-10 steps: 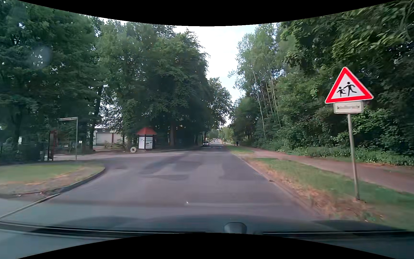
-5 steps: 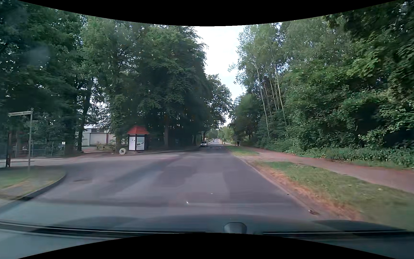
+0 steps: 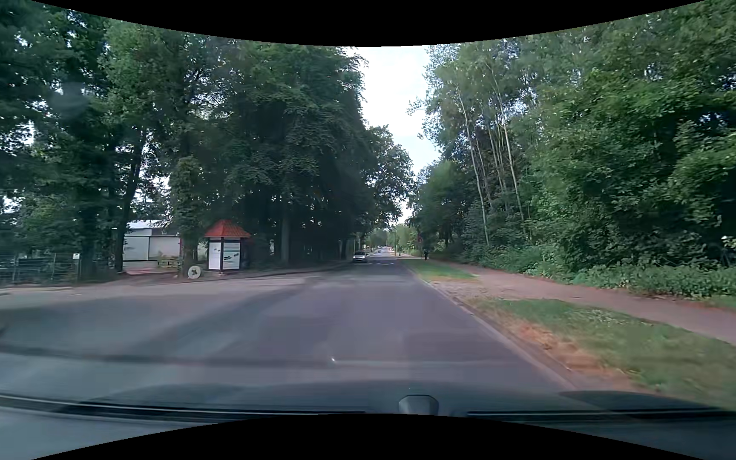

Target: Follow the waypoints while adhering to traffic rules and regulations

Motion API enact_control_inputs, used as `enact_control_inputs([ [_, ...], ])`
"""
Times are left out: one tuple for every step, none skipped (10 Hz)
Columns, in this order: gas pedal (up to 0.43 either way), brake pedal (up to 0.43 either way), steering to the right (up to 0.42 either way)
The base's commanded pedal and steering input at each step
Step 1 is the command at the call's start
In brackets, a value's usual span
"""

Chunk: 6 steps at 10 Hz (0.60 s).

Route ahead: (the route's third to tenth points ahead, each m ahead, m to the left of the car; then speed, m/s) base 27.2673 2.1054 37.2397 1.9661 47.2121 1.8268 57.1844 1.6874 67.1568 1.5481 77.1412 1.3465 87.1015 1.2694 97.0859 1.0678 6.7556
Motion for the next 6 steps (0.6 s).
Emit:
enact_control_inputs([
  [0.130, 0.000, 0.003],
  [0.130, 0.000, 0.002],
  [0.118, 0.000, 0.003],
  [0.118, 0.000, 0.003],
  [0.118, 0.000, 0.002],
  [0.118, 0.000, 0.002],
])
